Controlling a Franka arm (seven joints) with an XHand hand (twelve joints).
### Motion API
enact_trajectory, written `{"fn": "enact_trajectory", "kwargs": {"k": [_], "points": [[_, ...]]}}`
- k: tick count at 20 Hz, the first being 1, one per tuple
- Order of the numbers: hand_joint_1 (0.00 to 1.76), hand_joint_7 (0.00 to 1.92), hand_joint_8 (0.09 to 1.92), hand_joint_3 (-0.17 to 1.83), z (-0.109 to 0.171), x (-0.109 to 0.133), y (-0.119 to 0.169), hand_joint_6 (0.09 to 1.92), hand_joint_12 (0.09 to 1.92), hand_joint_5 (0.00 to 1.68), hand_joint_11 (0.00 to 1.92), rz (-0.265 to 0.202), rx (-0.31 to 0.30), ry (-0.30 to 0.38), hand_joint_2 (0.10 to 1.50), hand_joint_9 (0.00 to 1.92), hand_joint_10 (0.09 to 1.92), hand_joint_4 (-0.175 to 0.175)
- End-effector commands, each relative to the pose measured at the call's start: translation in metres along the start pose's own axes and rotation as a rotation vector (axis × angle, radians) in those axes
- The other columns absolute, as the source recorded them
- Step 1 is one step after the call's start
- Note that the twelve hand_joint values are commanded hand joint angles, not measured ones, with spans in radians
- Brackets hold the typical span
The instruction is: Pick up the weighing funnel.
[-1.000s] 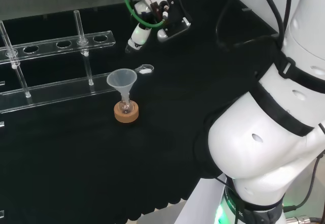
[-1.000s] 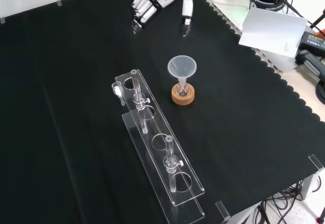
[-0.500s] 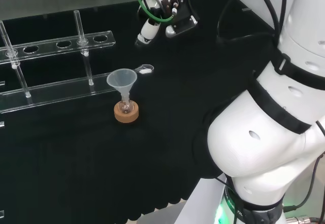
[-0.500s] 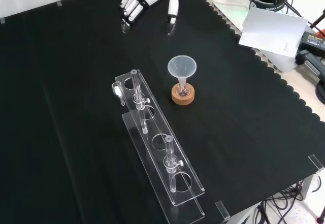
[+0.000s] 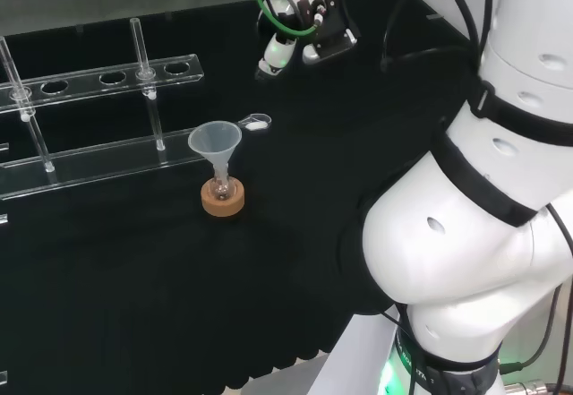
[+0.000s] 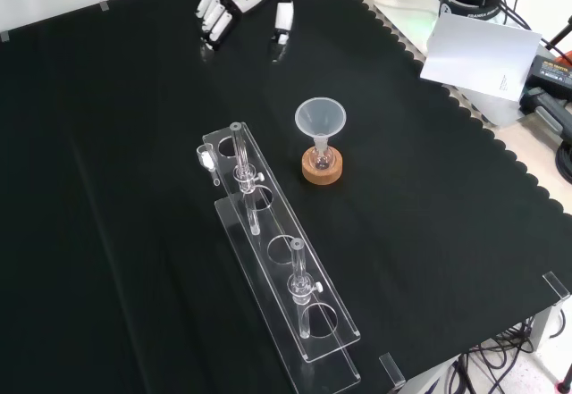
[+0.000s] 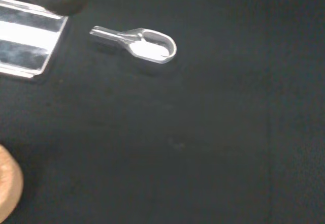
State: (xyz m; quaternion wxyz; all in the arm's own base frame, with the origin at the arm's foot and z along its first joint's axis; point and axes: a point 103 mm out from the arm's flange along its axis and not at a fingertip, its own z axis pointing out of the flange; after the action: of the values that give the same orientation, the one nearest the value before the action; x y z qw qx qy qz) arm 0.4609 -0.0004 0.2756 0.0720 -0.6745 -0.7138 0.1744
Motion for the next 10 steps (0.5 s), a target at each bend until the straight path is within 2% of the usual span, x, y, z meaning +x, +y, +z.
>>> {"fn": "enact_trajectory", "kwargs": {"k": [1, 10], "points": [[0.8, 0.37, 0.68, 0.27, 0.033, -0.002, 0.065, 0.09, 1.29, 0.51, 0.48, -0.042, -0.032, 0.001, 0.72, 0.61, 0.59, -0.04], [0.82, 0.39, 0.69, 0.34, 0.066, 0.018, 0.099, 0.09, 1.28, 0.55, 0.5, -0.045, 0.003, -0.018, 0.69, 0.64, 0.57, -0.039]]}}
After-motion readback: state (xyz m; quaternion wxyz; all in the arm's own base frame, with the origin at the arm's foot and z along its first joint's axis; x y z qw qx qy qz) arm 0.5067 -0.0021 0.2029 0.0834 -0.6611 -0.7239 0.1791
